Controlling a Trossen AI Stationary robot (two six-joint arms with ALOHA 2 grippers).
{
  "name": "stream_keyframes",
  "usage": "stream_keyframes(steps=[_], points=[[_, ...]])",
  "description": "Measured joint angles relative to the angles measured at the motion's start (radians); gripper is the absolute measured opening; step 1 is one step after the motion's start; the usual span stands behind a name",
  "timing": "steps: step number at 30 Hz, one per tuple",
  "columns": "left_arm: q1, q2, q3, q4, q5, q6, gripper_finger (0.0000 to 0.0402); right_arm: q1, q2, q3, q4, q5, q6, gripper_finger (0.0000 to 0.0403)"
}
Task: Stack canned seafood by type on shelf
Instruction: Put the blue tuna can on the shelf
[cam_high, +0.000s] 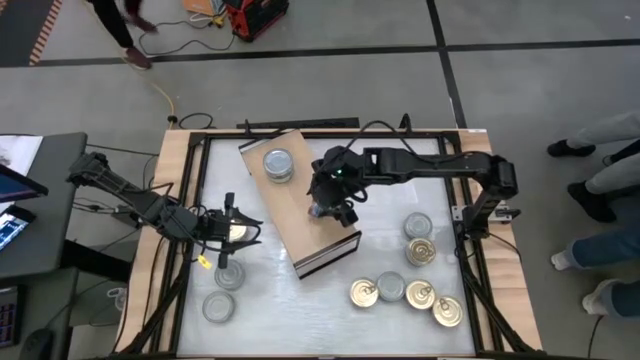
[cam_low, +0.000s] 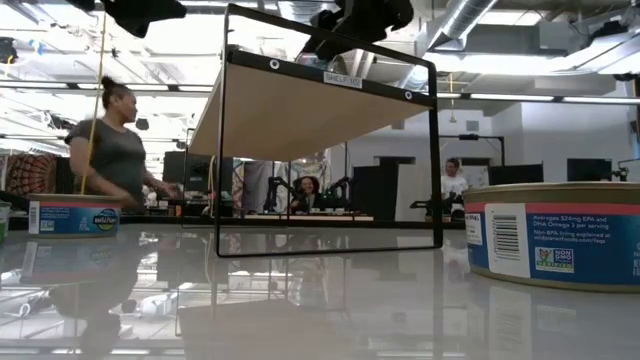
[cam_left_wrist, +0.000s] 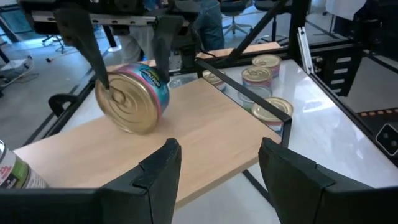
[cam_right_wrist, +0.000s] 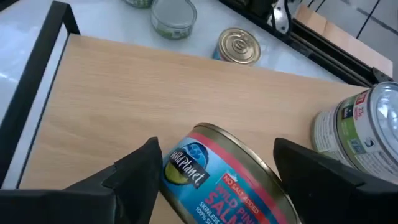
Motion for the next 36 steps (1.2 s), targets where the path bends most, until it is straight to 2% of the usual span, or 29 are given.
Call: stream_keyframes(steps=[8, 15, 21, 23, 27, 29, 34, 36], points=[[0.0, 0.0, 0.0, -0.009, 0.0, -0.006, 0.0206, 0.011, -0.007, -0.002, 0.001, -0.001, -0.027, 0.0316], [0.0, 0.0, 0.0, -0.009, 0.0, -0.006, 0.0206, 0.087, -0.006, -0.001, 0.051, -0.014, -0.027, 0.0315], [0.0, 0.0, 0.0, -0.009, 0.0, -0.017, 0.0206, 0.111, -0.016, 0.098, 0.001, -0.004, -0.015, 0.0314], [0.0, 0.0, 0.0, -0.009, 0.0, -0.03, 0.0206, 0.101, -0.019, 0.135, -0.019, 0.035, 0.06, 0.0314], [0.0, 0.0, 0.0, -0.008, 0.015, -0.045, 0.0206, 0.091, -0.019, 0.194, -0.108, 0.283, 0.367, 0.0314], [0.0, 0.0, 0.0, -0.005, 0.019, -0.044, 0.0206, 0.091, -0.019, 0.197, -0.134, 0.356, 0.496, 0.0314], [0.0, 0.0, 0.0, -0.002, 0.018, 0.006, 0.0206, 0.11, -0.017, 0.196, -0.234, 0.378, 0.636, 0.0314], [0.0, 0.0, 0.0, -0.003, 0.019, 0.052, 0.0206, 0.086, -0.017, 0.196, -0.275, 0.379, 0.687, 0.0314]])
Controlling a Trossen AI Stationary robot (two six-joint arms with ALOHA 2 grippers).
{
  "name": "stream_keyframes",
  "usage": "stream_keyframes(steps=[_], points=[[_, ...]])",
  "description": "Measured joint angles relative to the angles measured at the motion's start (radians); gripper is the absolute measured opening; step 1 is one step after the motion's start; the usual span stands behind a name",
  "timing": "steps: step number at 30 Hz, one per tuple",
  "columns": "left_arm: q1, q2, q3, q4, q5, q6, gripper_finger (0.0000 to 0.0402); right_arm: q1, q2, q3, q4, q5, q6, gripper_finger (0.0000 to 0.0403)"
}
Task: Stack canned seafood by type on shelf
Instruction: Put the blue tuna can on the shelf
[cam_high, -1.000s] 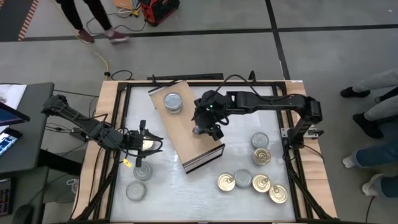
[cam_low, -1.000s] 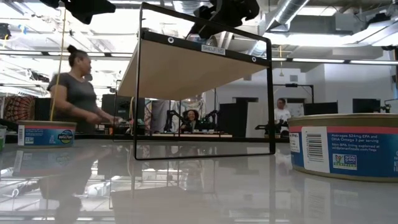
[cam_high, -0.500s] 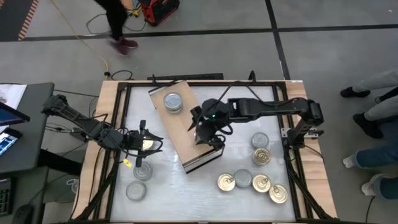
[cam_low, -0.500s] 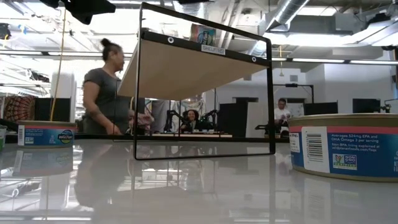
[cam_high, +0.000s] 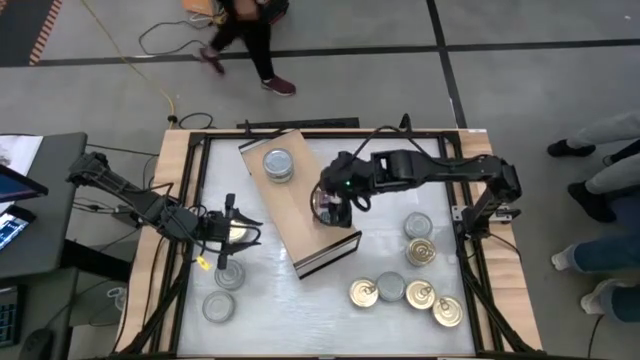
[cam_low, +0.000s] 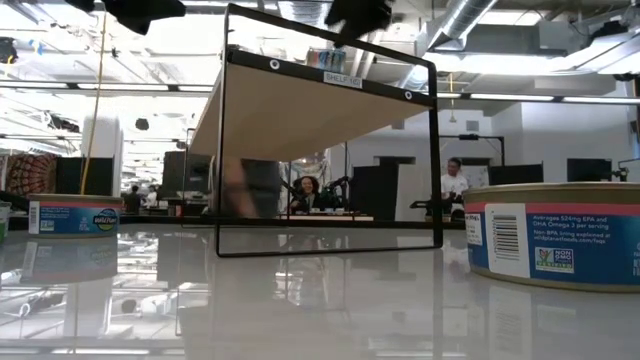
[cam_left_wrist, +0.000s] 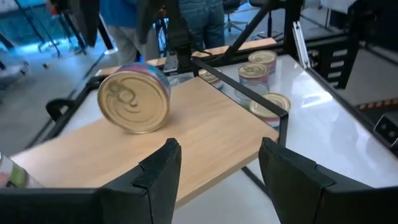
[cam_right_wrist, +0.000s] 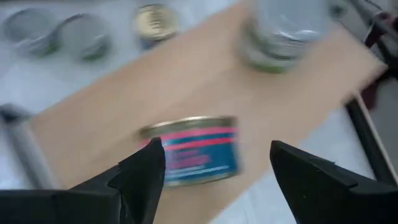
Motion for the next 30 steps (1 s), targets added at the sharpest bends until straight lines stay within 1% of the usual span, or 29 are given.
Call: stream_keyframes(steps=[2, 4, 5, 8, 9, 10, 11, 14, 16, 18, 22, 27, 30], points=[[0.0, 0.0, 0.0, -0.005, 0.007, 0.037, 0.0206, -0.031, 0.0, 0.0, 0.002, 0.009, 0.043, 0.0314], [0.0, 0.0, 0.0, -0.007, 0.011, 0.066, 0.0206, -0.054, -0.014, -0.001, -0.01, 0.026, 0.049, 0.0314], [0.0, 0.0, 0.0, -0.007, 0.012, 0.077, 0.0206, -0.065, -0.022, -0.001, -0.02, 0.061, 0.037, 0.0314], [0.0, 0.0, 0.0, -0.007, 0.013, 0.096, 0.0206, -0.114, -0.025, 0.002, -0.083, 0.216, 0.043, 0.0314], [0.0, 0.0, 0.0, -0.007, 0.013, 0.097, 0.0206, -0.137, -0.012, 0.002, -0.087, 0.249, 0.036, 0.0314], [0.0, 0.0, 0.0, -0.007, 0.013, 0.097, 0.0206, -0.163, 0.004, 0.002, -0.077, 0.258, 0.014, 0.0314], [0.0, 0.0, 0.0, -0.007, 0.013, 0.1, 0.0206, -0.188, 0.03, 0.0, -0.064, 0.238, -0.012, 0.0314], [0.0, 0.0, 0.0, -0.006, 0.014, 0.097, 0.0206, -0.252, 0.105, -0.002, -0.034, 0.095, -0.032, 0.0314], [-0.005, -0.002, 0.0, -0.009, 0.019, 0.079, 0.0206, -0.264, 0.15, -0.001, -0.06, 0.062, -0.041, 0.0314], [-0.015, -0.006, 0.0, -0.023, 0.035, 0.059, 0.0206, -0.261, 0.175, -0.003, -0.078, 0.056, -0.046, 0.0314], [-0.037, -0.009, 0.0, -0.043, 0.034, 0.034, 0.0206, -0.24, 0.174, -0.002, -0.03, 0.059, -0.057, 0.0314], [-0.044, -0.01, 0.0, -0.052, 0.023, 0.017, 0.0206, -0.236, 0.12, -0.001, -0.022, 0.106, -0.06, 0.0314], [-0.039, 0.002, 0.0, -0.067, -0.02, -0.079, 0.0206, -0.223, 0.057, -0.001, -0.009, 0.122, -0.054, 0.0314]])
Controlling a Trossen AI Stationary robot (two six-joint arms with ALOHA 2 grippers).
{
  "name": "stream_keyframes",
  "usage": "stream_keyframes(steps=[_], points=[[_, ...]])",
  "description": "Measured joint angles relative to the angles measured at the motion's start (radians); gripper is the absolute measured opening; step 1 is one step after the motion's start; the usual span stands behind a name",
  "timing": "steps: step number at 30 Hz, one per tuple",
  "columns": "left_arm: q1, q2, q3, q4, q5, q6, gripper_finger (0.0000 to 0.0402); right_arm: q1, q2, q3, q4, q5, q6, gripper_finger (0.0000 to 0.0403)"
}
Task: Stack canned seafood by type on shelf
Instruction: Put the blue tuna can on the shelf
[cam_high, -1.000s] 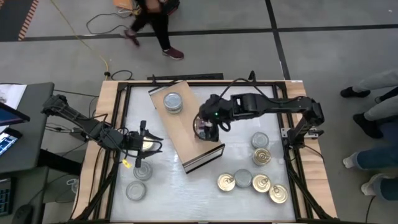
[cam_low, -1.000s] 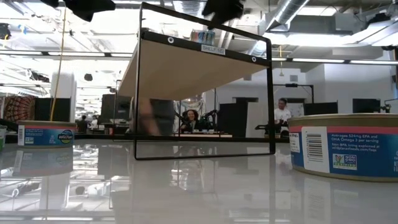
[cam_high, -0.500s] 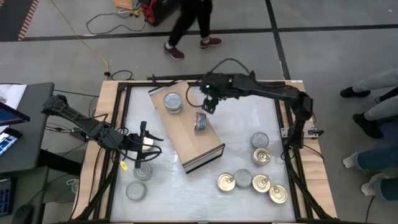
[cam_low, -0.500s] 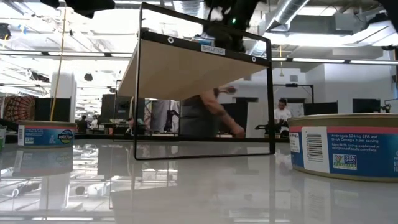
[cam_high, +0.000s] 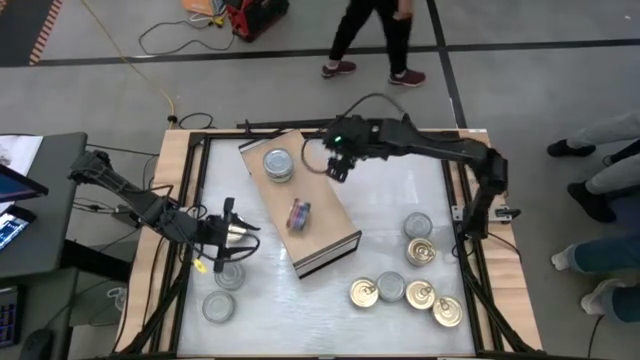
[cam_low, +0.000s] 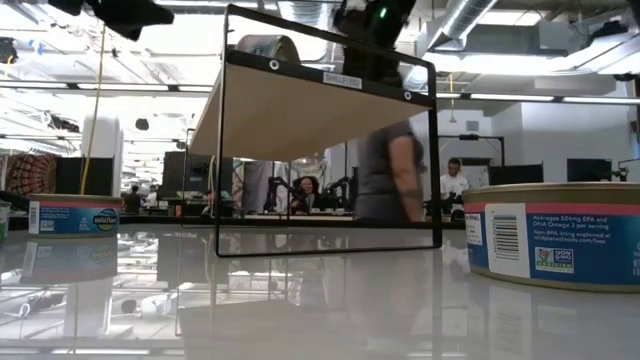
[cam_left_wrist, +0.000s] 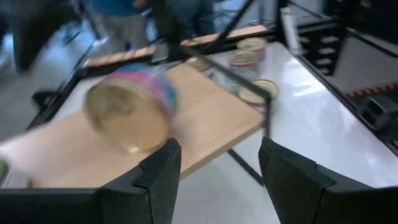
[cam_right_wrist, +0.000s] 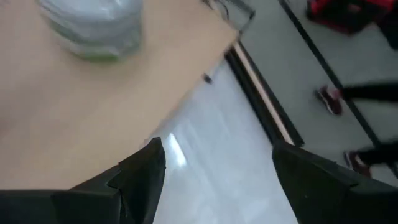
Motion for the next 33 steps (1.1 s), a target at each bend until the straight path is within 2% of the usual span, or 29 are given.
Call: stream_keyframes(steps=[3, 5, 7, 10, 12, 18, 20, 26, 33], points=[[0.018, 0.052, 0.0, 0.05, -0.032, -0.049, 0.0206, 0.048, -0.039, 0.002, 0.006, -0.026, 0.033, 0.0314], [0.019, 0.1, 0.0, 0.103, -0.026, -0.027, 0.0209, 0.086, -0.036, 0.002, -0.009, -0.082, 0.051, 0.0314], [0.019, 0.156, 0.0, 0.148, -0.03, 0.0, 0.0217, 0.133, -0.022, -0.001, -0.04, -0.091, 0.048, 0.0314], [0.028, 0.227, 0.0, 0.187, -0.11, 0.03, 0.0231, 0.204, -0.008, 0.0, -0.034, -0.089, -0.003, 0.0314], [0.033, 0.245, 0.0, 0.204, -0.139, 0.047, 0.0237, 0.238, -0.003, 0.001, -0.023, -0.089, -0.019, 0.0314], [0.101, 0.253, 0.01, 0.208, -0.117, 0.084, 0.0239, 0.264, 0.05, -0.001, -0.017, -0.088, -0.029, 0.0314], [0.14, 0.252, 0.01, 0.219, -0.085, 0.102, 0.0239, 0.259, 0.075, -0.001, 0.007, -0.081, -0.046, 0.0314], [0.282, 0.259, 0.01, 0.264, 0.168, 0.137, 0.0239, 0.252, 0.124, -0.001, 0.065, -0.077, -0.087, 0.0314], [0.338, 0.261, 0.01, 0.318, 0.266, 0.185, 0.0239, 0.255, 0.123, -0.001, 0.109, -0.091, -0.131, 0.0314]])
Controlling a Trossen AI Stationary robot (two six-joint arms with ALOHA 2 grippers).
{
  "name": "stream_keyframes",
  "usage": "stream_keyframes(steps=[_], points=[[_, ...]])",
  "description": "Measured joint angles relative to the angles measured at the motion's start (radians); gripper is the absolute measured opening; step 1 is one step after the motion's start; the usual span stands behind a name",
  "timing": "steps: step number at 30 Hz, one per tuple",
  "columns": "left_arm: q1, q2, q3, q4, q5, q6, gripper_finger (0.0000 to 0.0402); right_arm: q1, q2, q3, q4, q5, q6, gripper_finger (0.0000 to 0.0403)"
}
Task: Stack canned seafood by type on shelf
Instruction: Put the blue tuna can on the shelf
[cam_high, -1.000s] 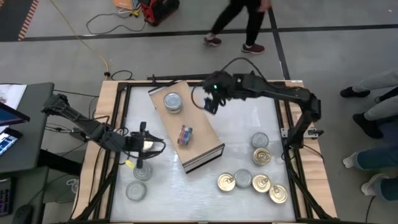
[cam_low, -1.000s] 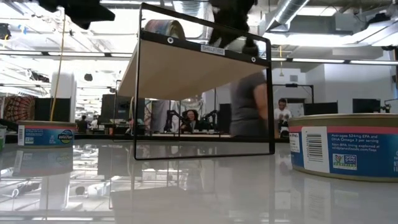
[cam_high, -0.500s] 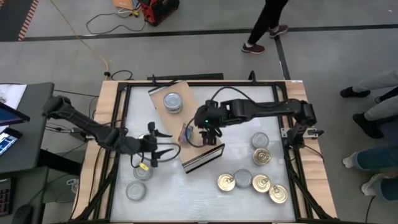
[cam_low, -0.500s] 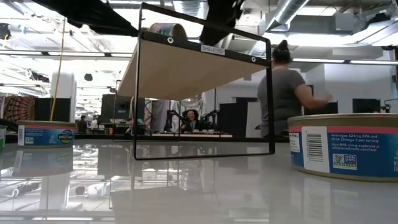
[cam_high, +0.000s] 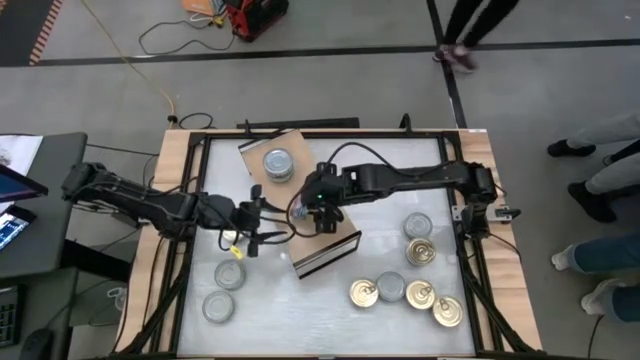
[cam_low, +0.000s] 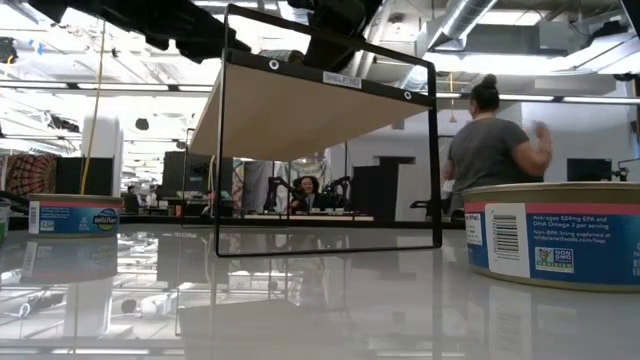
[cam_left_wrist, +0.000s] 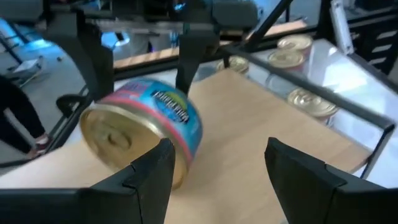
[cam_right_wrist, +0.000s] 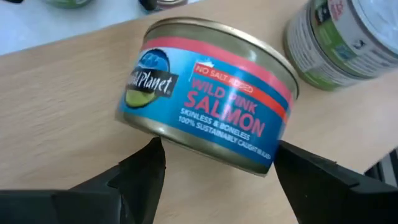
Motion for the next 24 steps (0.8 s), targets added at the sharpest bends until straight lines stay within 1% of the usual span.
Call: stream_keyframes(steps=[5, 10, 18, 21, 24], points=[[0.009, 0.001, 0.0, 0.019, 0.045, 0.002, 0.0239, 0.004, 0.0, 0.0, 0.006, -0.035, -0.054, 0.0314], [0.009, 0.015, 0.0, 0.015, 0.049, -0.007, 0.0239, 0.02, 0.0, 0.0, 0.022, -0.051, -0.091, 0.0314], [0.01, 0.017, 0.0, 0.022, 0.028, 0.001, 0.0239, 0.061, -0.018, 0.001, -0.012, -0.047, -0.085, 0.0314], [0.01, 0.017, 0.0, 0.022, 0.058, -0.014, 0.0239, 0.064, -0.029, 0.001, -0.047, -0.032, -0.105, 0.0314], [0.01, 0.018, 0.0, 0.023, 0.081, -0.012, 0.0239, 0.062, -0.044, 0.001, -0.042, -0.023, -0.168, 0.0314]])
